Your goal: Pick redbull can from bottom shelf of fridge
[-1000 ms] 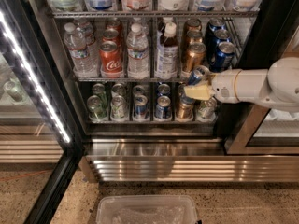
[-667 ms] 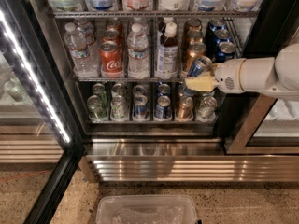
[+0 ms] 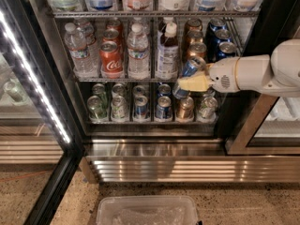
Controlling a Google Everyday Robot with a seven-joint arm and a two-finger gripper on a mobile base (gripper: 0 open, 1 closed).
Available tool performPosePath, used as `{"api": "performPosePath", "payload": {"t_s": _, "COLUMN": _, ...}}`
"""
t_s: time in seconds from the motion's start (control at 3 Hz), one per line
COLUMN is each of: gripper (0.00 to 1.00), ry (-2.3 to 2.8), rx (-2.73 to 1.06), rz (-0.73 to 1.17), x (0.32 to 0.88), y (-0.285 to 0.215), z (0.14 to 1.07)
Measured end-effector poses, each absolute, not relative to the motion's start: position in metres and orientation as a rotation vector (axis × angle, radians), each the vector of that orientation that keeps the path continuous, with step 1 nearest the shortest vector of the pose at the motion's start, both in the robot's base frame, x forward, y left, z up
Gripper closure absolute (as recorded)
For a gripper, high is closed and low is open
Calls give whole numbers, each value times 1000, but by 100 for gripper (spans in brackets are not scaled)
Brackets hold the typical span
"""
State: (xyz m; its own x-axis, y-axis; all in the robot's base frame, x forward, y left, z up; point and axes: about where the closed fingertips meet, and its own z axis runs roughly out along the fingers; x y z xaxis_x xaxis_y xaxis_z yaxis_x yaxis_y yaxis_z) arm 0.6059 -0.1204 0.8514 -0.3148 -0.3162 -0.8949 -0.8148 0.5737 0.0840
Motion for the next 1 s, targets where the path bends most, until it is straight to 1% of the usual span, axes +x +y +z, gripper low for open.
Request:
{"api": "performPosePath", "payload": {"t_s": 0.33, "gripper": 100, "ry": 1795, "rx": -1039, "rz": 901, "x": 573, "y": -62, "z": 889}}
{"api": "performPosePath", "payload": {"t_s": 0.67, "gripper": 100, "ry": 1744, "rx": -1097, "rz": 989, "x": 544, "y": -32, "z": 921}}
{"api": "performPosePath", "payload": {"t_s": 1.0, "gripper": 100, "ry": 1742, "rx": -1100, "rz": 992, "x": 543, "y": -31, "z": 922}}
